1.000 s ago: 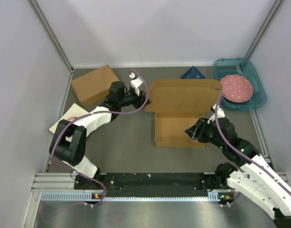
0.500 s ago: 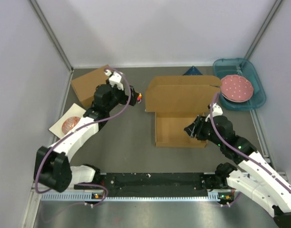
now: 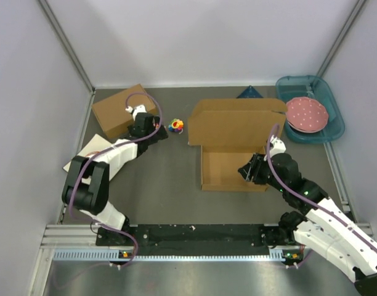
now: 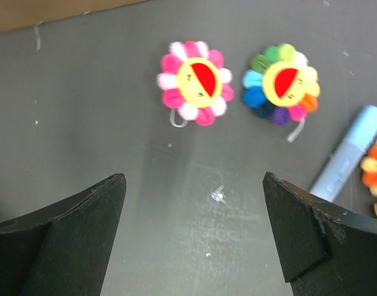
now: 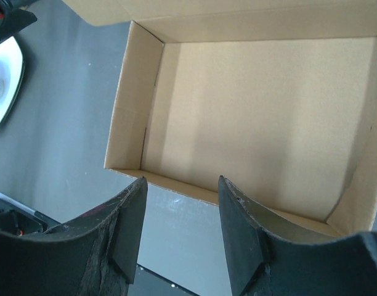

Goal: Fold the paper box

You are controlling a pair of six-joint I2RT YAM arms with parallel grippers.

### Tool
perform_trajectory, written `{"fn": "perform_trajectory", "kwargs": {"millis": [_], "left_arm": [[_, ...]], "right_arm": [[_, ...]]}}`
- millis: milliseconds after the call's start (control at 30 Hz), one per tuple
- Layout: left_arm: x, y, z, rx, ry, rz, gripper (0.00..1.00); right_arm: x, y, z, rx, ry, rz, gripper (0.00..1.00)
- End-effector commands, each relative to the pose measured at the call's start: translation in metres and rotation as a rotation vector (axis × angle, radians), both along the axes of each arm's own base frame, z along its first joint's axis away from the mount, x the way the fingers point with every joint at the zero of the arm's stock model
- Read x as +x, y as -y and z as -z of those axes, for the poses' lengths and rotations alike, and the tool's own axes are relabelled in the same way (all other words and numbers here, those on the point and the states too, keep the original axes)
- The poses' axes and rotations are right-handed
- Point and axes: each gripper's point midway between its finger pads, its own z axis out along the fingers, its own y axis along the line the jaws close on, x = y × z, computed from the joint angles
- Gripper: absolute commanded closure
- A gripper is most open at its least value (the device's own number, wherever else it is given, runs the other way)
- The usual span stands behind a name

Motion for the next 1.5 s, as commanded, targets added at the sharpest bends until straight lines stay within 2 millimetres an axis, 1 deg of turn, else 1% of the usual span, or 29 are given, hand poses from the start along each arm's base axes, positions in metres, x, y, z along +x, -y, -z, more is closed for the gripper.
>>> {"fn": "perform_trajectory", "kwargs": {"millis": [0, 67, 100, 167, 233, 267, 300, 333, 367, 400, 433, 467, 533, 600, 733, 800, 867, 933, 967, 1033, 1067, 1267, 1300, 1333, 1367, 1400, 1433, 1467], "left_arm": [[0.035, -0.013, -0.015, -0.218, 0.064, -0.155, 0.01], [0.042, -0.015, -0.012, -0.272, 0.056, -0.165, 0.03], [0.046, -0.015, -0.005, -0.282, 0.045, -0.165, 0.03], [0.054, -0.017, -0.003, -0.303, 0.036, -0.170, 0.05], [0.060, -0.020, 0.005, -0.325, 0.031, -0.178, 0.07], [0.063, -0.020, 0.004, -0.340, 0.034, -0.176, 0.08], [0.064, -0.017, 0.010, -0.353, 0.017, -0.169, 0.09], [0.067, -0.017, 0.010, -0.365, 0.020, -0.174, 0.10], [0.070, -0.017, 0.013, -0.372, 0.018, -0.173, 0.12], [0.071, -0.014, 0.015, -0.384, 0.012, -0.165, 0.13], [0.073, -0.016, 0.015, -0.387, 0.013, -0.172, 0.15], [0.075, -0.013, 0.019, -0.407, -0.001, -0.157, 0.16], [0.078, -0.010, 0.018, -0.431, 0.002, -0.144, 0.21], [0.079, -0.007, 0.024, -0.448, -0.011, -0.134, 0.27], [0.082, -0.009, 0.032, -0.468, -0.021, -0.139, 0.35], [0.083, -0.011, 0.033, -0.469, -0.019, -0.142, 0.37], [0.085, -0.012, 0.035, -0.474, -0.021, -0.143, 0.41], [0.086, -0.014, 0.037, -0.478, -0.020, -0.149, 0.46], [0.085, -0.014, 0.038, -0.476, -0.021, -0.149, 0.55], [0.085, -0.014, 0.039, -0.474, -0.019, -0.147, 0.62], [0.084, -0.014, 0.038, -0.471, -0.019, -0.143, 0.70], [0.082, -0.017, 0.042, -0.452, -0.021, -0.136, 0.82], [0.081, -0.016, 0.041, -0.457, -0.021, -0.135, 0.87], [0.077, -0.016, 0.043, -0.463, -0.026, -0.133, 0.90], [0.077, -0.015, 0.036, -0.475, -0.008, -0.125, 0.94], [0.075, -0.014, 0.032, -0.484, -0.002, -0.121, 1.00], [0.070, -0.012, 0.032, -0.496, -0.005, -0.109, 1.00], [0.069, -0.010, 0.019, -0.511, 0.020, -0.093, 1.00]], "right_arm": [[0.002, -0.005, -0.012, 0.030, 0.051, -0.018, 0.50], [0.002, -0.006, -0.011, 0.029, 0.048, -0.019, 0.50], [0.002, -0.006, -0.010, 0.027, 0.043, -0.022, 0.50], [0.002, -0.007, -0.008, 0.026, 0.039, -0.023, 0.50], [0.002, -0.008, -0.007, 0.028, 0.036, -0.025, 0.50], [0.002, -0.009, -0.007, 0.031, 0.037, -0.029, 0.50], [0.003, -0.009, -0.007, 0.038, 0.042, -0.031, 0.50], [0.003, -0.010, -0.007, 0.040, 0.046, -0.035, 0.50], [0.003, -0.010, -0.008, 0.044, 0.051, -0.035, 0.50], [0.003, -0.010, -0.008, 0.045, 0.052, -0.035, 0.50], [0.003, -0.011, -0.008, 0.045, 0.057, -0.041, 0.50], [0.004, -0.011, -0.008, 0.043, 0.057, -0.040, 0.50], [0.005, -0.012, -0.010, 0.041, 0.063, -0.045, 0.50], [0.006, -0.012, -0.009, 0.035, 0.060, -0.045, 0.50], [0.007, -0.014, -0.007, 0.031, 0.059, -0.047, 0.51], [0.007, -0.014, -0.008, 0.037, 0.060, -0.049, 0.51], [0.007, -0.014, -0.006, 0.035, 0.060, -0.050, 0.52], [0.007, -0.015, -0.006, 0.037, 0.056, -0.049, 0.52], [0.007, -0.015, -0.005, 0.036, 0.055, -0.049, 0.52], [0.007, -0.014, -0.005, 0.037, 0.054, -0.047, 0.52], [0.007, -0.015, -0.004, 0.038, 0.052, -0.048, 0.53], [0.007, -0.013, -0.001, 0.035, 0.050, -0.042, 0.53], [0.006, -0.014, -0.001, 0.040, 0.049, -0.042, 0.53], [0.006, -0.014, -0.002, 0.043, 0.051, -0.042, 0.53], [0.006, -0.014, -0.002, 0.045, 0.051, -0.041, 0.53], [0.006, -0.014, -0.002, 0.048, 0.052, -0.042, 0.53], [0.006, -0.014, -0.002, 0.049, 0.053, -0.042, 0.53], [0.007, -0.015, -0.003, 0.049, 0.056, -0.042, 0.53]]}}
